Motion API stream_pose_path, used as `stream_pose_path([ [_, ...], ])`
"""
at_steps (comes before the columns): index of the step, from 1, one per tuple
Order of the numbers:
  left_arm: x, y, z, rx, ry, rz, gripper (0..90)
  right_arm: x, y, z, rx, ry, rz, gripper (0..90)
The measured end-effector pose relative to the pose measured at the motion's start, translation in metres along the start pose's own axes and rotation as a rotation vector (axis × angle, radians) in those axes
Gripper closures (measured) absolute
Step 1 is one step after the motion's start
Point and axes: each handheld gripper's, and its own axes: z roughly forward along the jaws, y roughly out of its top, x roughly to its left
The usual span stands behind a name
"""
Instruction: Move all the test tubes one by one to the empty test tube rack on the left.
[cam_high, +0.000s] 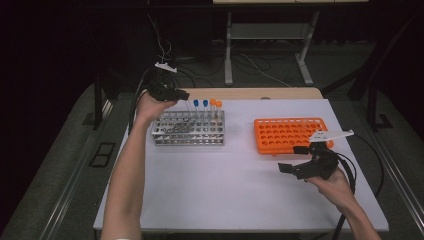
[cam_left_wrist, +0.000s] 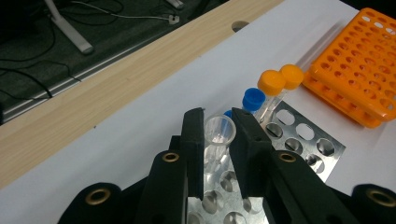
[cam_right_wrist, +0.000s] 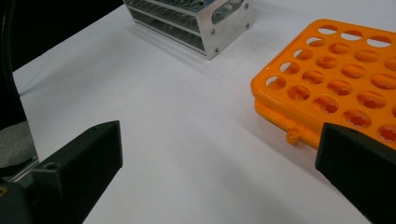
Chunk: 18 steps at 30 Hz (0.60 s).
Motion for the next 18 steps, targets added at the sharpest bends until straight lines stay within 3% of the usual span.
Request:
stream_pose_path([
  [5, 0.000, -0.002, 0.010, 0.039, -0.005, 0.003, 74.6, -0.002, -0.001, -0.002, -0.003, -0.003, 0.006, 0.3],
  [9, 0.000, -0.002, 0.013, 0.041, -0.029, -0.010, 72.1, -0.003, 0.000, -0.003, -0.009, -0.005, 0.010, 0.4],
  [12, 0.000, -0.002, 0.013, 0.038, -0.048, -0.024, 63.4, -0.005, 0.001, -0.004, -0.012, -0.008, 0.011, 0.4],
  [18, -0.004, -0.003, 0.004, 0.006, -0.036, -0.037, 44.2, -0.009, 0.003, -0.005, -0.017, -0.021, 0.022, 0.3],
])
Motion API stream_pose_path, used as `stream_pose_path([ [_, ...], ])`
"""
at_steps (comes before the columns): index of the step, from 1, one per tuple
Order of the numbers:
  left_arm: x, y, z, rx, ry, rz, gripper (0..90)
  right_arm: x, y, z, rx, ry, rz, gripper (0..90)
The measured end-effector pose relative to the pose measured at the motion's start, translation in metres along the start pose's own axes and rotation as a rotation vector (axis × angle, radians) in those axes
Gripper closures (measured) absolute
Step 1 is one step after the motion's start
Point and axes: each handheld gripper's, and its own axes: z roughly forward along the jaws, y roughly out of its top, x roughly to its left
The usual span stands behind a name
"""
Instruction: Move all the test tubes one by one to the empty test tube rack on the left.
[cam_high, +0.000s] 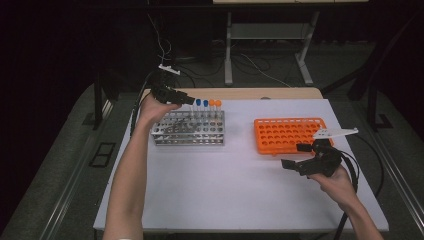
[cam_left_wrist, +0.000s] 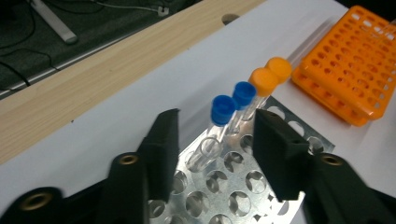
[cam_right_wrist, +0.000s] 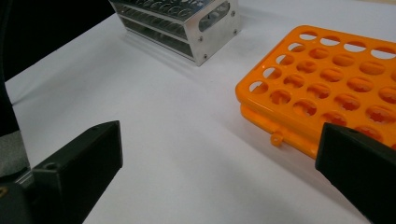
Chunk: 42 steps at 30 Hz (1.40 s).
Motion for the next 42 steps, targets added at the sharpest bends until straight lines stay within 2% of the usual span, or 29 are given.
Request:
stream_pose_path([
  [4, -0.007, -0.005, -0.007, -0.025, -0.008, -0.003, 29.9, -0.003, 0.002, -0.001, -0.002, -0.016, 0.002, 0.4],
  [8, -0.017, -0.013, -0.015, -0.060, -0.018, -0.011, 20.4, -0.010, 0.004, -0.001, -0.001, -0.056, 0.009, 0.4],
  [11, -0.025, -0.020, -0.022, -0.073, -0.027, -0.002, 12.8, -0.019, 0.006, -0.002, 0.003, -0.087, 0.018, 0.4],
  [13, -0.030, -0.026, -0.026, -0.089, -0.035, -0.007, 11.8, -0.025, 0.008, -0.001, 0.009, -0.112, 0.014, 0.4],
  [18, -0.045, -0.039, -0.034, -0.077, -0.032, 0.002, 0.0, -0.042, 0.011, 0.001, 0.025, -0.168, 0.018, 0.4],
  [23, -0.059, -0.054, -0.041, -0.089, -0.031, 0.016, 0.0, -0.057, 0.013, 0.004, 0.036, -0.219, 0.021, 0.4],
  [29, -0.074, -0.065, -0.048, -0.107, -0.052, 0.039, 0.0, -0.075, 0.017, 0.008, 0.057, -0.276, 0.026, 0.5],
  [31, -0.078, -0.068, -0.049, -0.107, -0.057, 0.048, 0.0, -0.081, 0.018, 0.010, 0.059, -0.282, 0.031, 6.6],
  [34, -0.085, -0.071, -0.051, -0.106, -0.063, 0.061, 0.0, -0.089, 0.019, 0.012, 0.059, -0.293, 0.036, 6.9],
  [36, -0.089, -0.074, -0.052, -0.108, -0.065, 0.072, 0.0, -0.094, 0.019, 0.015, 0.059, -0.302, 0.037, 16.3],
  [38, -0.094, -0.076, -0.054, -0.110, -0.070, 0.080, 0.0, -0.098, 0.019, 0.018, 0.054, -0.328, 0.037, 17.6],
  [42, -0.099, -0.081, -0.053, -0.109, -0.077, 0.091, 0.0, -0.106, 0.022, 0.024, 0.049, -0.375, 0.043, 28.8],
])
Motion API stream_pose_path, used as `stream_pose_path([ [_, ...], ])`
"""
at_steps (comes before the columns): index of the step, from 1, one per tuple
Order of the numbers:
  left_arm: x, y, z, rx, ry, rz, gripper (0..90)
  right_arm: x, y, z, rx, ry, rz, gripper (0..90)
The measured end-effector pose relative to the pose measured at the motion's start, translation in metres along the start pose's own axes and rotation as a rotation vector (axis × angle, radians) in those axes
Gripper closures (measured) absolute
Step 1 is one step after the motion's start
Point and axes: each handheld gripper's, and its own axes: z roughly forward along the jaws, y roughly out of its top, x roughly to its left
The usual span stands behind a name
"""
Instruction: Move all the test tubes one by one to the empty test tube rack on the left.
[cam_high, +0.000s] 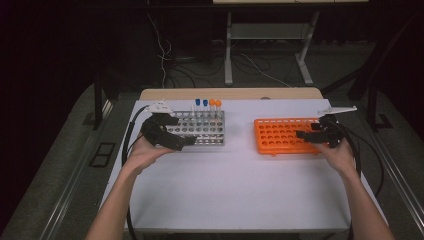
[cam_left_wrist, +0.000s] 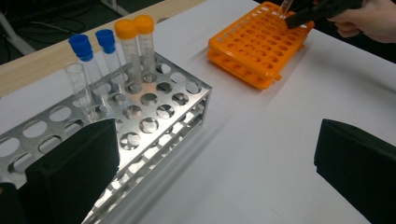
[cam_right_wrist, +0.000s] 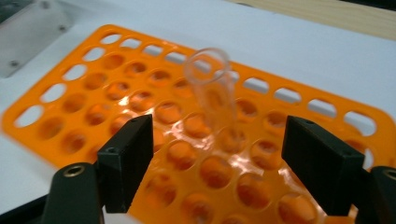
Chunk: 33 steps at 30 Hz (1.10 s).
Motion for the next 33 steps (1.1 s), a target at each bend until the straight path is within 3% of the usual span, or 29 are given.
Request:
stream_pose_path([
  [5, -0.002, -0.005, 0.004, 0.012, -0.006, 0.000, 0.0, -0.002, 0.004, 0.007, -0.027, -0.064, 0.001, 47.0],
  [12, -0.002, -0.008, 0.006, 0.017, -0.009, 0.002, 0.0, 0.000, 0.005, 0.010, -0.042, -0.083, -0.025, 72.1],
  [14, -0.003, -0.007, 0.006, 0.013, -0.008, 0.001, 0.0, 0.002, 0.007, 0.009, -0.053, -0.074, -0.029, 74.6],
  [20, -0.005, -0.006, 0.005, 0.017, -0.017, 0.009, 0.0, 0.017, 0.020, -0.006, -0.087, -0.115, -0.089, 75.0],
  [26, -0.009, 0.000, 0.006, 0.023, -0.030, 0.028, 2.3, 0.034, 0.037, -0.031, -0.126, -0.032, -0.115, 75.1],
  [33, -0.018, 0.009, 0.009, 0.025, -0.063, 0.059, 4.8, 0.064, 0.050, -0.046, -0.122, 0.148, -0.145, 75.1],
])
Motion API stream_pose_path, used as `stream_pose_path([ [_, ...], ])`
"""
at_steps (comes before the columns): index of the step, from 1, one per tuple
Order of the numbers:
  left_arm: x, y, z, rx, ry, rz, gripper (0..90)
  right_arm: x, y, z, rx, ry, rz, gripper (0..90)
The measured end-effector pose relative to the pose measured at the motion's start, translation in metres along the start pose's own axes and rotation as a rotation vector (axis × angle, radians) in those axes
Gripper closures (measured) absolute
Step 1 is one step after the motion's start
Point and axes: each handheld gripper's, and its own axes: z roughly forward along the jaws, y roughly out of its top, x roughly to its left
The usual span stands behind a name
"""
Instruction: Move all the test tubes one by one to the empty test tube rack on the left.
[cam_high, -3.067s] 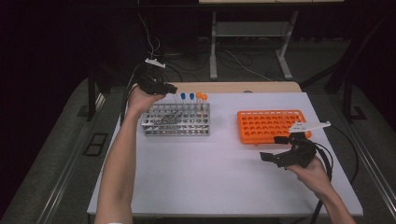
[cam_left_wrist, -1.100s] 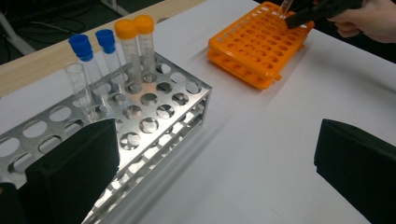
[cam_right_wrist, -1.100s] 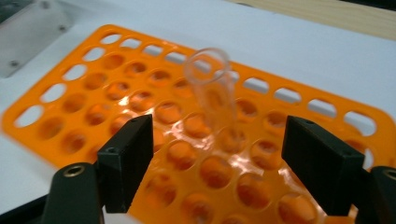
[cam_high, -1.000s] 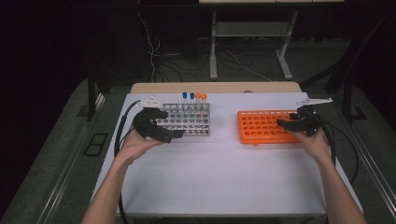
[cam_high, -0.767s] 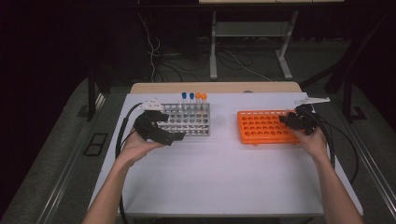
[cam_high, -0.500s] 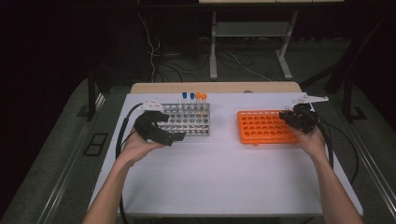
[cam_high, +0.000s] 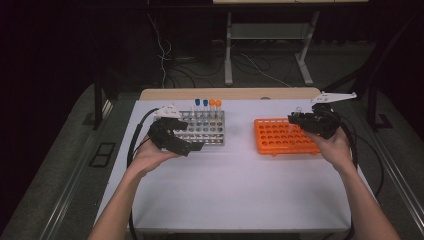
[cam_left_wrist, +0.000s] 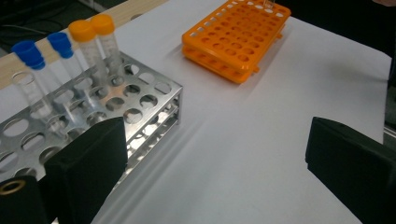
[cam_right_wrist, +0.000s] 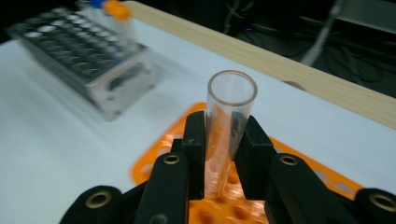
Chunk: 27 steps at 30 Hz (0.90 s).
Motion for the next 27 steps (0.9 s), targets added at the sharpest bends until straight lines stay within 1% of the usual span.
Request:
stream_pose_path([
  [2, -0.002, 0.003, 0.001, 0.003, -0.010, 0.008, 5.4, 0.011, 0.004, 0.001, 0.005, 0.048, -0.017, 75.1],
  [6, -0.006, 0.008, 0.004, 0.004, -0.026, 0.020, 6.5, 0.035, 0.012, 0.004, 0.018, 0.123, -0.069, 75.1],
  [9, -0.009, 0.011, 0.006, 0.007, -0.035, 0.034, 7.1, 0.052, 0.018, 0.007, 0.034, 0.164, -0.112, 75.1],
  [12, -0.012, 0.014, 0.006, 0.009, -0.045, 0.043, 7.3, 0.067, 0.022, 0.010, 0.044, 0.208, -0.142, 75.1],
  [16, -0.015, 0.017, 0.006, 0.011, -0.056, 0.055, 7.4, 0.085, 0.025, 0.016, 0.063, 0.249, -0.179, 75.1],
  [22, -0.019, 0.021, 0.008, 0.012, -0.075, 0.073, 9.3, 0.106, 0.028, 0.025, 0.087, 0.304, -0.215, 75.1],
  [27, -0.024, 0.027, 0.011, 0.011, -0.102, 0.091, 13.5, 0.121, 0.031, 0.033, 0.104, 0.341, -0.243, 75.1],
])
